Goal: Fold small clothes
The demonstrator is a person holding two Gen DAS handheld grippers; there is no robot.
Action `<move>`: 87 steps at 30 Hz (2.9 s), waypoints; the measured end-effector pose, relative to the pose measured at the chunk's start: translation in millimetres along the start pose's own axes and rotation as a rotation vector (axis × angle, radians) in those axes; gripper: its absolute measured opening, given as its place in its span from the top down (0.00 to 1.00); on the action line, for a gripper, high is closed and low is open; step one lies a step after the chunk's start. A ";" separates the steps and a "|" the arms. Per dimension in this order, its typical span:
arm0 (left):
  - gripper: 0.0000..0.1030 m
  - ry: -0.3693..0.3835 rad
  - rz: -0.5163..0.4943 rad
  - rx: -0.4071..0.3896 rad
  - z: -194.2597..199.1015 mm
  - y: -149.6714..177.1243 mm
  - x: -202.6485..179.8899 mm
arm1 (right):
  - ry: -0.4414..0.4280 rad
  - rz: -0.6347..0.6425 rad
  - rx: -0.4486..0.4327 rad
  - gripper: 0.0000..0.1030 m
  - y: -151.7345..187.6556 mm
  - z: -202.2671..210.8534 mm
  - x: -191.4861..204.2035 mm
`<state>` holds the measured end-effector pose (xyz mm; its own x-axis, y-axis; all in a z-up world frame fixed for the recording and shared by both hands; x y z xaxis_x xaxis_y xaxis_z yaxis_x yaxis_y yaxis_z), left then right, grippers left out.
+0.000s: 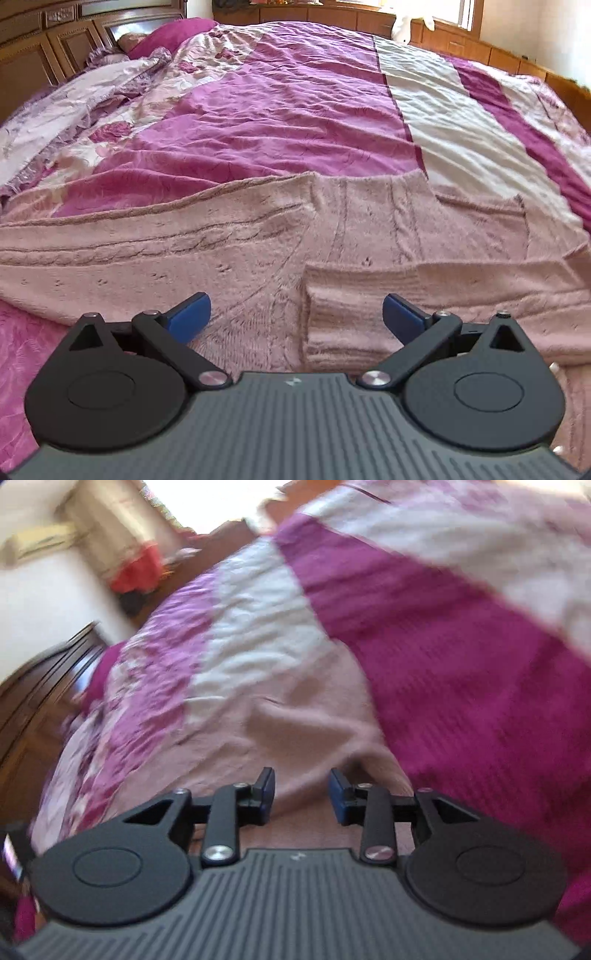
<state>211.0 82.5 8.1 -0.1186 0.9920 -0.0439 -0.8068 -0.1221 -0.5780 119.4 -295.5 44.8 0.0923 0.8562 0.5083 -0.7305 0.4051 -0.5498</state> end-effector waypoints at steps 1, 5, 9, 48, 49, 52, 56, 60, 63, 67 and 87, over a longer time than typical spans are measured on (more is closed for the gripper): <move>0.08 0.019 0.003 0.005 -1.4 -2.2 -0.5 | 0.000 0.040 -0.019 0.65 -6.9 1.8 5.6; 0.22 0.041 -0.012 0.017 -7.0 -6.9 -8.5 | 0.079 0.139 -0.071 0.55 -48.2 -20.4 5.9; 0.26 0.041 -0.023 0.017 -11.1 -6.0 -14.4 | 0.180 0.141 -0.039 0.55 -82.7 -69.0 -14.4; 0.38 -0.059 -0.162 -0.064 18.7 13.0 -11.0 | 0.207 0.209 -0.070 0.70 -35.2 -33.3 -21.8; 0.38 -0.086 -0.163 -0.054 15.3 15.9 -10.0 | 0.199 0.207 -0.069 0.70 -27.9 -29.1 -20.8; 0.37 -0.106 -0.132 -0.036 6.0 21.1 -6.7 | 0.224 0.225 -0.043 0.71 -7.5 -31.7 -22.2; 0.37 -0.120 -0.130 -0.036 8.7 21.4 -7.1 | 0.273 0.246 -0.032 0.72 9.4 -54.5 -32.1; 0.36 -0.113 -0.116 -0.030 18.7 23.2 -0.8 | 0.285 0.215 -0.041 0.71 7.2 -51.7 -29.3; 0.36 -0.125 -0.091 -0.027 30.7 27.1 9.1 | 0.278 0.186 -0.055 0.66 5.7 -41.8 -27.6; 0.36 -0.138 -0.050 -0.029 50.9 35.8 27.0 | 0.269 0.188 -0.089 0.62 10.0 -20.8 -18.7; 0.33 -0.144 0.297 -0.010 97.7 74.6 139.4 | 0.132 0.329 -0.072 0.35 76.9 22.9 53.9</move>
<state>77.7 208.4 38.5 -0.4295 0.8979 -0.0962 -0.7189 -0.4044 -0.5653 52.7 -225.5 45.2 -0.0499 0.9768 0.2084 -0.6867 0.1180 -0.7173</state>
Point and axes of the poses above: each gripper's, at about its wrist camera, not at the fingertips, and z roughly against the way its jaws point, x to its left, y to its underside, the point moved 5 cm from there along -z, roughly the way its jaws point, and after that the axes turned 11 degrees about x, right-handed, at the moved point
